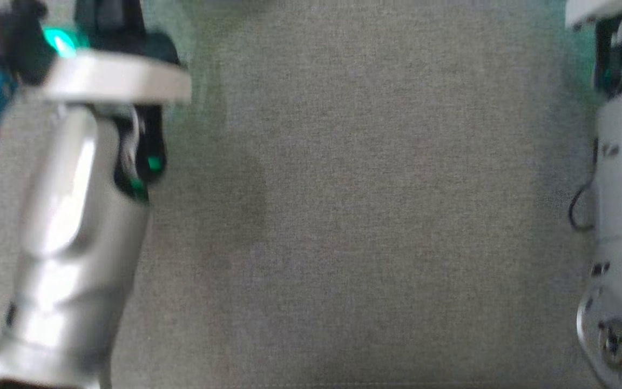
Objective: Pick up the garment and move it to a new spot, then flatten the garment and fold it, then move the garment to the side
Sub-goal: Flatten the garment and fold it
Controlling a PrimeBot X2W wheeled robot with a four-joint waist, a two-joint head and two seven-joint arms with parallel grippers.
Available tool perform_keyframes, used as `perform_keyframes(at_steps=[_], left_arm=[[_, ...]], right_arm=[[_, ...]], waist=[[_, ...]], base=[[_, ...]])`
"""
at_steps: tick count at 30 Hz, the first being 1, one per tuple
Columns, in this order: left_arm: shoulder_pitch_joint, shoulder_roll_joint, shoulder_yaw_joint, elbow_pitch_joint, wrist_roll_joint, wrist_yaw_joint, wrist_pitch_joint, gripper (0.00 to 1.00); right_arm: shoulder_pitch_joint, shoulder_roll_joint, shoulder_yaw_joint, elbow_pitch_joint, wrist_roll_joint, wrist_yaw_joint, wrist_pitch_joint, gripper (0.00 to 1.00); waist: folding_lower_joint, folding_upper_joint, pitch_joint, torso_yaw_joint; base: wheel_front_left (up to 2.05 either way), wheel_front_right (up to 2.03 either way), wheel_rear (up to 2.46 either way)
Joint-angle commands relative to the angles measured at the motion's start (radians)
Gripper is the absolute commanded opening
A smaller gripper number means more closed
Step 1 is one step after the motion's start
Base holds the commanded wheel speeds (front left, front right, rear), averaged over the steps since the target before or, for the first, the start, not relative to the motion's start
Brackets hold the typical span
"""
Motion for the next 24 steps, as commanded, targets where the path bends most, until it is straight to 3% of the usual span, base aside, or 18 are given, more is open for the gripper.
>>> perform_keyframes(at_steps=[1,10,18,24], left_arm=[[0.046,0.041,0.031,-0.063,-0.006,0.012,-0.013,0.0],[0.351,0.044,0.014,-0.204,-0.018,0.064,-0.033,0.0],[0.629,0.051,-0.029,-0.334,-0.031,0.106,-0.018,0.0],[0.784,0.069,-0.059,-0.424,-0.038,0.135,0.019,0.0]], right_arm=[[0.043,0.023,0.012,-0.05,0.025,-0.001,-0.011,0.0],[0.34,0.024,0.053,-0.216,0.172,-0.001,0.0,0.0],[0.648,0.024,0.052,-0.435,0.235,-0.001,0.108,0.0],[0.846,0.024,0.041,-0.565,0.282,-0.001,0.173,0.0]], waist=[[0.0002,0.0,-0.035,0.002],[0.0002,0.0,-0.195,0.012],[0.0002,0.0,-0.373,0.012],[0.0002,0.0,-0.449,0.013]], base=[[0.0,0.0,0.0],[0.0,0.0,0.0],[0.0,0.0,0.0],[0.0,0.0,0.0]])
